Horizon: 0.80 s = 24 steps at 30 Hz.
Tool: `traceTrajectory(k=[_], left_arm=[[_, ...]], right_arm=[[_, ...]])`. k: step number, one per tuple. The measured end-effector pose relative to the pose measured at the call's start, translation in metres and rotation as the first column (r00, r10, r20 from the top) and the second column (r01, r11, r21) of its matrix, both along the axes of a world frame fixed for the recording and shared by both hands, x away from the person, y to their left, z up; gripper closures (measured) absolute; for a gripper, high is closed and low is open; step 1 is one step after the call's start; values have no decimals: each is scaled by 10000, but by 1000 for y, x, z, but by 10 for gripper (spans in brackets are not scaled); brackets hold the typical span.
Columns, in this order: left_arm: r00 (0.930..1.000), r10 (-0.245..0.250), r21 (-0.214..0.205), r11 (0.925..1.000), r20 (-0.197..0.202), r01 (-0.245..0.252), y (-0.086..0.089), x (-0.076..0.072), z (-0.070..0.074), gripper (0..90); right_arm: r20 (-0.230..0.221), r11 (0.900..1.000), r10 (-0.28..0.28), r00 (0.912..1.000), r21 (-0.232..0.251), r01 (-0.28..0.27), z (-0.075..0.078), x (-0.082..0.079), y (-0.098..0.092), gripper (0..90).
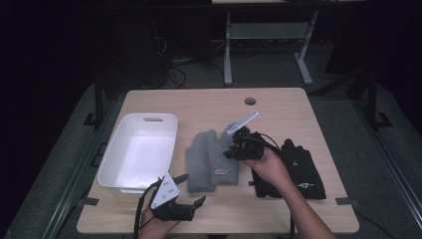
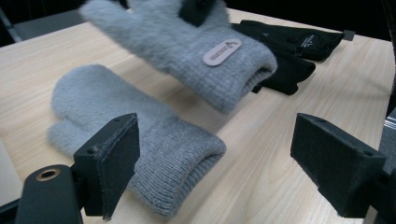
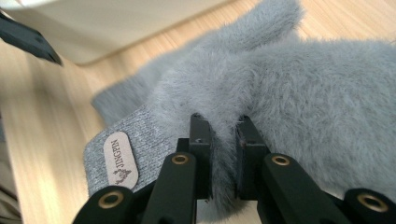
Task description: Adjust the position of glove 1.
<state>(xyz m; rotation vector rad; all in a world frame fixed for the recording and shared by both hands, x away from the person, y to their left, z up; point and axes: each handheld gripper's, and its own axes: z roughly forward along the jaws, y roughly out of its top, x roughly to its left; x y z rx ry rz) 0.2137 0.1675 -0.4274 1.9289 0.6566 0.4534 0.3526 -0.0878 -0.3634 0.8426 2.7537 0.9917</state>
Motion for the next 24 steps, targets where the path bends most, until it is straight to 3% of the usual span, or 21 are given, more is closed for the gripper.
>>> traceTrajectory(k=[3,5,10,18,24], left_arm=[[10000,86,-164,9998,-20,-86,1,-1,1,155],[9999,120,-163,9998,13,-120,2,-1,1,155],[9998,196,-179,9997,32,-195,5,0,2,155],[9998,176,-169,9997,-18,-177,5,1,2,155],[9997,207,-141,9997,-104,-209,5,2,1,155]], right_arm=[[-16,9993,370,9993,85,-370,6,5,23,804],[-8,9990,436,9990,73,-436,6,6,26,803],[-563,9980,627,9964,107,-622,-4,18,49,803],[-943,9960,889,9916,17,-892,-15,23,65,799],[-1098,9970,769,9910,-4,-774,-26,29,70,774]])
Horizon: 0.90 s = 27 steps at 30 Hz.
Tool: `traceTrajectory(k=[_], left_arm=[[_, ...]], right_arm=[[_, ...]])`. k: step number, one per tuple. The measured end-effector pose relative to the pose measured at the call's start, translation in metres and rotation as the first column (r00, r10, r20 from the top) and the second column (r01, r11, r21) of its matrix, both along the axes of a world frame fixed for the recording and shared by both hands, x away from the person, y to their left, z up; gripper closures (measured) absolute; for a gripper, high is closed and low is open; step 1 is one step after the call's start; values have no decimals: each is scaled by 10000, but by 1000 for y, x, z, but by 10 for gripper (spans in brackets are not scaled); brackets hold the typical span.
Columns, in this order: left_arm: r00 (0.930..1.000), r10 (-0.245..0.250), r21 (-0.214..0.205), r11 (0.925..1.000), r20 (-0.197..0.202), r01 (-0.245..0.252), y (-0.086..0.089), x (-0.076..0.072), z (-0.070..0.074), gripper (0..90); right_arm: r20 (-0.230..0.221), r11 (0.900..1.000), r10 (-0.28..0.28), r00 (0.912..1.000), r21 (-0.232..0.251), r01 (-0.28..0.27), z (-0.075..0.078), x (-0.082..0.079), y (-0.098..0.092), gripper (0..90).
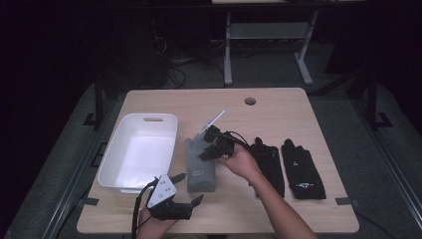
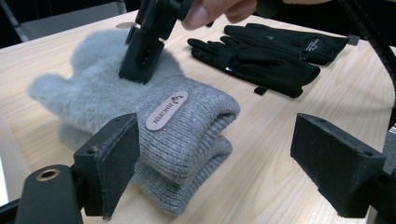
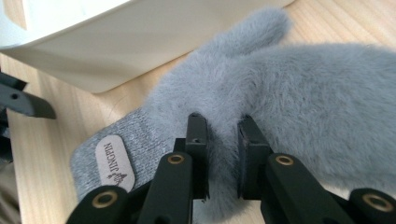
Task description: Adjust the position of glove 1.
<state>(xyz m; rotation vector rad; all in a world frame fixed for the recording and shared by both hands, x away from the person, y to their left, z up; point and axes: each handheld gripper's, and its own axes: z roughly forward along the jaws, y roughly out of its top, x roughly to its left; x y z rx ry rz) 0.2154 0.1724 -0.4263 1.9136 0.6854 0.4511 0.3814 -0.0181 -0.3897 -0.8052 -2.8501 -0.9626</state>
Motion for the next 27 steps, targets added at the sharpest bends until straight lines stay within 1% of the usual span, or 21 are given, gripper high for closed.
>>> traceTrajectory(k=[4,6,7,8,9,11,12,13,14,15,16,17,18,19,20,21,23,24,25,26,27], left_arm=[[9999,52,46,10000,-109,-52,0,2,-1,156],[9997,107,31,9999,-199,-106,0,4,-2,157],[9997,107,31,9999,-199,-106,0,4,-2,158],[9993,149,-55,9999,-332,-151,0,5,-2,158],[9988,203,-106,9997,-442,-208,0,6,-2,160],[9965,323,-257,9991,-764,-344,1,9,-2,165],[9917,435,-403,9980,-1207,-487,3,12,0,185],[9917,435,-403,9980,-1207,-487,3,12,0,196],[9897,512,-586,9965,-1340,-595,4,14,1,196],[9873,624,-650,9953,-1459,-725,4,15,2,196],[9851,722,-727,9938,-1561,-844,5,16,4,198],[9813,810,-809,9921,-1744,-963,4,19,5,208],[9749,976,-755,9905,-2000,-1147,3,22,6,209],[9722,1044,-746,9897,-2097,-1223,2,23,7,212],[9722,1044,-746,9897,-2097,-1223,2,23,7,224],[9699,1110,-697,9892,-2166,-1287,0,24,7,236],[9662,1226,-538,9890,-2270,-1381,-3,26,7,244],[9644,1259,-514,9886,-2326,-1415,-5,27,7,248],[9617,1348,-449,9877,-2385,-1496,-8,30,9,293],[9617,1348,-449,9877,-2385,-1496,-8,30,9,308],[9567,1509,-341,9858,-2490,-1644,-12,35,10,313]], right_arm=[[-93,9999,-77,9999,-107,76,-12,4,0,690],[-211,9999,-127,9997,77,129,-17,5,0,634],[-211,9999,-127,9997,77,129,-17,5,0,634],[-203,9998,-90,9998,155,93,-18,6,-1,618],[-42,9993,-3,10000,366,5,-18,7,-4,580],[-39,9987,-23,10000,512,25,-17,7,-6,554],[-76,9983,-18,10000,582,22,-17,8,-7,519],[-197,9979,24,9998,652,-11,-18,9,-8,491],[-327,9973,-6,9995,737,30,-17,9,-10,472],[-327,9973,-6,9995,737,30,-17,9,-10,472],[-274,9965,-82,9996,827,105,-17,9,-12,441],[-103,9926,-328,9994,1164,338,-13,10,-19,375],[-60,9913,-490,9988,1224,493,-12,10,-21,345],[-33,9896,-699,9975,1257,698,-10,12,-25,321],[-51,9875,-807,9967,1352,806,-10,14,-30,302],[-198,9852,-949,9953,1413,968,-9,17,-33,281],[-243,9832,-1104,9936,1433,1128,-9,20,-37,264],[-365,9801,-1277,9911,1484,1318,-10,22,-41,263],[-681,9726,-1535,9858,1657,1629,-13,29,-49,259],[-800,9689,-1712,9820,1673,1825,-15,33,-53,258],[-972,9638,-1850,9779,1767,1999,-18,36,-55,258]])
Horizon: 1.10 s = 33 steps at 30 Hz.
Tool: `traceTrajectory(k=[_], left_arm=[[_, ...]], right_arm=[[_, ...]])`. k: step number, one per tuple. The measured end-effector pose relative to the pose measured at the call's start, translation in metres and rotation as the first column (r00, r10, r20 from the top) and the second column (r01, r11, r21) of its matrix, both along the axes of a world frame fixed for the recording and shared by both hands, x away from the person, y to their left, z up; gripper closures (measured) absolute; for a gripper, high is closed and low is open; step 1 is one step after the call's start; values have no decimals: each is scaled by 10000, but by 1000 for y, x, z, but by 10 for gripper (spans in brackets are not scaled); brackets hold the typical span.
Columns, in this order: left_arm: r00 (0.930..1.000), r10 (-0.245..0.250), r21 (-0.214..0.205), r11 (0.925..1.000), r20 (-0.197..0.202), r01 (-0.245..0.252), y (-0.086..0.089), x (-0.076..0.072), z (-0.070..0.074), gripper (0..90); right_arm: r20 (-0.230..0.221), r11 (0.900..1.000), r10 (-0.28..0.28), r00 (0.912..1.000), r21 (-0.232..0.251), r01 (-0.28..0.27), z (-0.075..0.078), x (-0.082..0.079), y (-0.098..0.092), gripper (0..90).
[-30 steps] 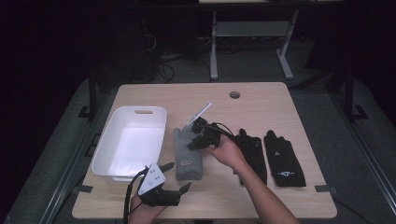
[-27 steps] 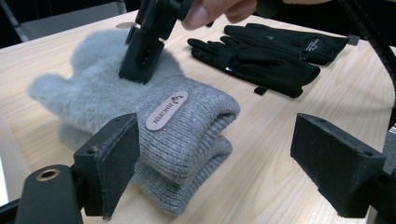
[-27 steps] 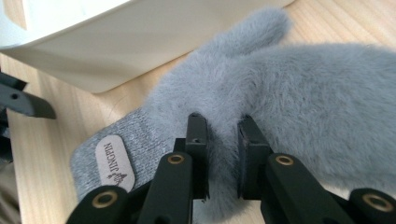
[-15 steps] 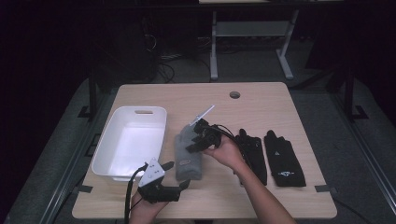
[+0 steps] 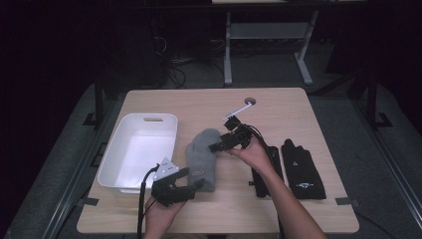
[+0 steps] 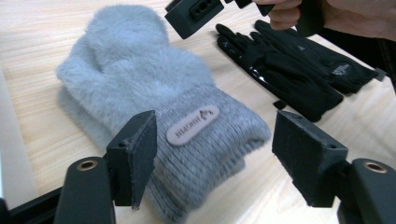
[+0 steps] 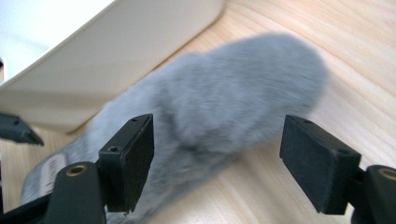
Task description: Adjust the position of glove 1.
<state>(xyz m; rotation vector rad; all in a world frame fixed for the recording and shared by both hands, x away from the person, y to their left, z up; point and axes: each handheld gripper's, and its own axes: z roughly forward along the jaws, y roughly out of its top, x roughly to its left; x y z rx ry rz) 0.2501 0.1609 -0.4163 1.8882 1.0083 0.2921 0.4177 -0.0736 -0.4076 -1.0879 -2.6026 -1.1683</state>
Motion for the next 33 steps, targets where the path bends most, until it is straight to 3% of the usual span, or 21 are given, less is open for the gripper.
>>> traceTrajectory(k=[4,5,6,11,14,18,19,20,21,22,25,29,33], left_arm=[[9999,114,106,9999,-71,-113,-4,6,2,350],[9997,232,270,9994,-117,-229,-6,9,3,377],[9996,229,345,9992,-187,-222,-6,11,2,392],[9970,59,545,9985,-773,-17,-7,18,-2,411],[9951,63,563,9984,-987,-8,-8,20,-6,412],[9936,27,564,9984,-1130,37,-7,21,-8,414],[9937,39,643,9979,-1119,34,-8,21,-8,415],[9949,-6,980,9951,-1010,105,-9,20,-7,416],[9951,-7,1096,9939,-985,116,-10,19,-7,416],[9952,-24,1178,9929,-982,140,-10,19,-8,416],[9936,31,1074,9942,-1131,92,-9,19,-9,418],[9944,25,1348,9908,-1052,118,-11,17,-10,426],[9942,-25,1276,9917,-1076,163,-11,18,-11,425]], right_arm=[[-653,9990,-380,9971,197,394,-10,11,-6,258],[-1103,9973,-586,9922,372,631,-18,18,-9,258],[-1269,9960,-693,9895,468,758,-22,21,-9,258],[-1548,9937,-804,9847,651,913,-34,29,-3,258],[-2126,9875,-895,9730,1082,1145,-41,38,1,251],[-2128,9887,-927,9727,958,1152,-41,42,8,250],[-2108,9885,-905,9733,1003,1136,-42,43,10,250],[-2126,9893,-906,9729,932,1124,-43,45,14,250],[-2310,9890,-937,9684,903,1173,-44,46,16,251],[-2245,9895,-867,9706,934,1100,-46,47,18,252],[-2287,9905,-831,9700,882,1056,-49,48,22,258],[-2629,9903,-642,9627,1026,940,-58,49,27,363],[-2960,9856,-382,9544,1462,847,-63,49,27,579]])
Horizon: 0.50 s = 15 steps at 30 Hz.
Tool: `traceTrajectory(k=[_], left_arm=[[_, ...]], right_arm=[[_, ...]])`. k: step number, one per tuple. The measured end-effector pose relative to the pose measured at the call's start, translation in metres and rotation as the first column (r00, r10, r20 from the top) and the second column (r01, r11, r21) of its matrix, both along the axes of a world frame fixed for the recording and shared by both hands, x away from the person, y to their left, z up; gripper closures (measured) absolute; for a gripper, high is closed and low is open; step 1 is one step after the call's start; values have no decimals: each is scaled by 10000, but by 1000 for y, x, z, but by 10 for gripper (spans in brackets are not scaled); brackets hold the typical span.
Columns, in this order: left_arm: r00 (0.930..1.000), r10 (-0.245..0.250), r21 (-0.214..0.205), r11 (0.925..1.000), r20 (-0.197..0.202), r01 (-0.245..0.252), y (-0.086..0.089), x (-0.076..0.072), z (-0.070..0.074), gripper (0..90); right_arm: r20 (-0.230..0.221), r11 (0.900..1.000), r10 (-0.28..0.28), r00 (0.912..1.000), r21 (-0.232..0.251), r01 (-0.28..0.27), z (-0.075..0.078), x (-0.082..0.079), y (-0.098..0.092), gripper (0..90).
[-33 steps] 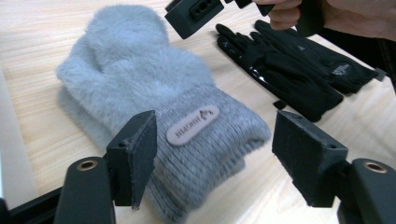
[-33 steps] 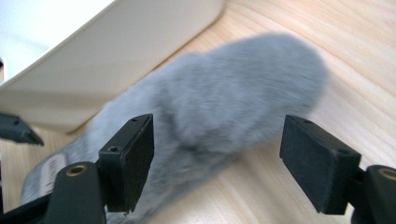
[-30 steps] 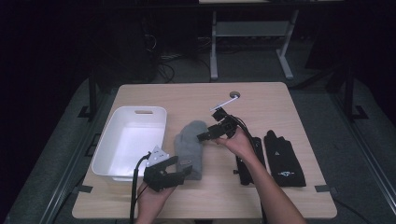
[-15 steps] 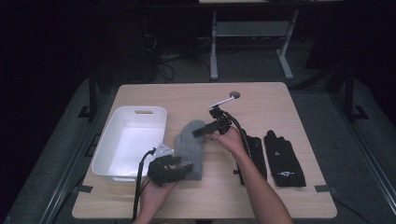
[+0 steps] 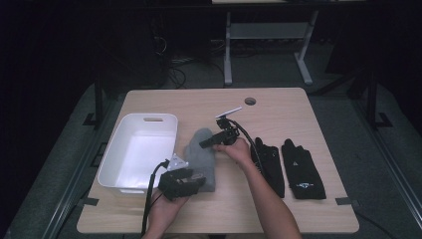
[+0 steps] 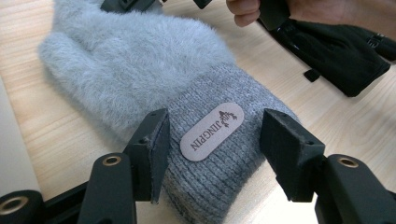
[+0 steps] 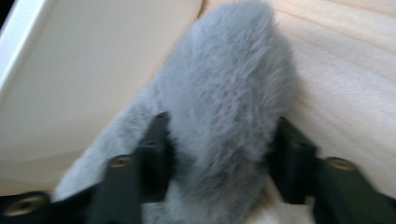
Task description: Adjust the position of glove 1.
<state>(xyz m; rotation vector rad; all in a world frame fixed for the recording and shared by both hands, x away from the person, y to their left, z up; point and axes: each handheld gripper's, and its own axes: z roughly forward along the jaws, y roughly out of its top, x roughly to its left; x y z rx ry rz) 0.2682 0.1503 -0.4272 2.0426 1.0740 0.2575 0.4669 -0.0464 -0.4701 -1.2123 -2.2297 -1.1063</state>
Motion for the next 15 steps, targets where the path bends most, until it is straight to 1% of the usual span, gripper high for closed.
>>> traceTrajectory(k=[2,3,4,5,6,7,9,11,12,13,14,15], left_arm=[[10000,11,-102,9999,-29,-11,0,1,-1,424],[10000,16,-127,9999,-41,-17,0,1,0,423],[10000,16,-127,9999,-41,-17,0,1,0,419],[10000,2,-184,9998,-16,-3,0,0,0,414],[10000,2,-184,9998,-16,-3,0,0,0,405],[10000,14,-359,9994,-9,-14,1,-1,1,393],[10000,15,-538,9985,-44,-17,1,-1,2,363],[10000,4,-587,9983,-69,-8,1,-1,3,336],[10000,6,-655,9979,-87,-12,1,-1,3,336],[9999,-7,-749,9972,-147,-4,1,-1,3,315],[9997,74,-879,9961,-248,-96,-1,-1,3,279],[9997,74,-879,9961,-248,-96,-1,-1,3,266]], right_arm=[[118,9999,96,9999,138,-98,1,-1,-1,663],[142,9997,140,9998,214,-143,1,-2,-1,685],[142,9997,140,9998,214,-143,1,-2,-1,685],[272,9992,172,9995,354,-182,2,-2,-4,715],[272,9992,172,9995,354,-182,2,-2,-4,715],[370,9986,148,9992,499,-167,4,-4,-7,725],[452,9984,82,9989,556,-107,8,-7,-13,730],[636,9979,48,9980,634,-88,14,-11,-21,732],[636,9979,48,9980,634,-88,14,-11,-21,732],[771,9976,65,9970,679,-118,17,-13,-25,732],[1083,9966,34,9941,818,-124,23,-18,-35,732],[1189,9962,0,9929,868,-104,26,-20,-40,732]])
